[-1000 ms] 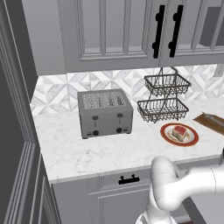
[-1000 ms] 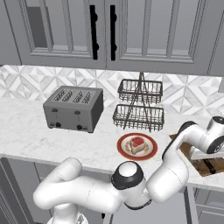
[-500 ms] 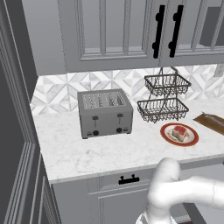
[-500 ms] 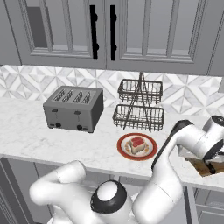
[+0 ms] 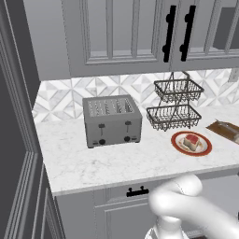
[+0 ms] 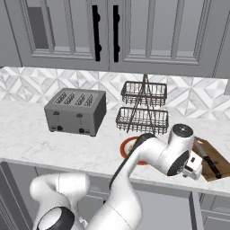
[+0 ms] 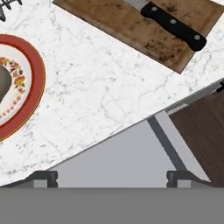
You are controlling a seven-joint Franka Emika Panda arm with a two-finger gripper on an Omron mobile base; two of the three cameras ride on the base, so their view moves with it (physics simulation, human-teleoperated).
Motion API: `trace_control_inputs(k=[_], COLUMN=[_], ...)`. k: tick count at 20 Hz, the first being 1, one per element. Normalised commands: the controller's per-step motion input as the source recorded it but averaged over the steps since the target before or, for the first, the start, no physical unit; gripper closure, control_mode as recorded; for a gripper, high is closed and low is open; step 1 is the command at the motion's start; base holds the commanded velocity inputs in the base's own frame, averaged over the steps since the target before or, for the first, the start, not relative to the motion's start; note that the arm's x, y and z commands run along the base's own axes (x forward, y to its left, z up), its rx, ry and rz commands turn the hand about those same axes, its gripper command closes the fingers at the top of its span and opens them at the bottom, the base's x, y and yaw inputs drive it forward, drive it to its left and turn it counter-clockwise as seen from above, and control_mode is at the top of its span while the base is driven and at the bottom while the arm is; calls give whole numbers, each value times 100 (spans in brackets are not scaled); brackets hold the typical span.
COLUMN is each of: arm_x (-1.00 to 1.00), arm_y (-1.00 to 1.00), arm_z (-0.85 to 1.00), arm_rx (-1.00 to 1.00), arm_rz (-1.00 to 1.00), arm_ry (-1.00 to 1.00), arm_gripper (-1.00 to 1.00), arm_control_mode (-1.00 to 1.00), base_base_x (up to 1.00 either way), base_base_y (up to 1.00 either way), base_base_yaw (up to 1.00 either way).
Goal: Pick up the knife from the drawer and place it on the cutting board. Then place the meat from the plate to the cutting board.
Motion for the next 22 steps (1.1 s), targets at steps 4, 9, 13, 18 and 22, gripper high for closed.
trace_control_inputs(k=[4,9,13,18,22], arm_x=[-13,25,24,27,24], arm_y=[98,91,48,41,60], arm_z=[23,23,33,24,6], arm_rx=[-1,-4,0,0,0], arm_rz=[-44,-10,7,23,23], arm_ry=[8,10,4,9,14], arm_gripper=[-100,-100,-100,-100,-100], arm_control_mode=[-100,-100,-100,-100,-100], base_base_x=[0,0,0,0,0], base_base_y=[0,0,0,0,0], base_base_yaw=[0,0,0,0,0])
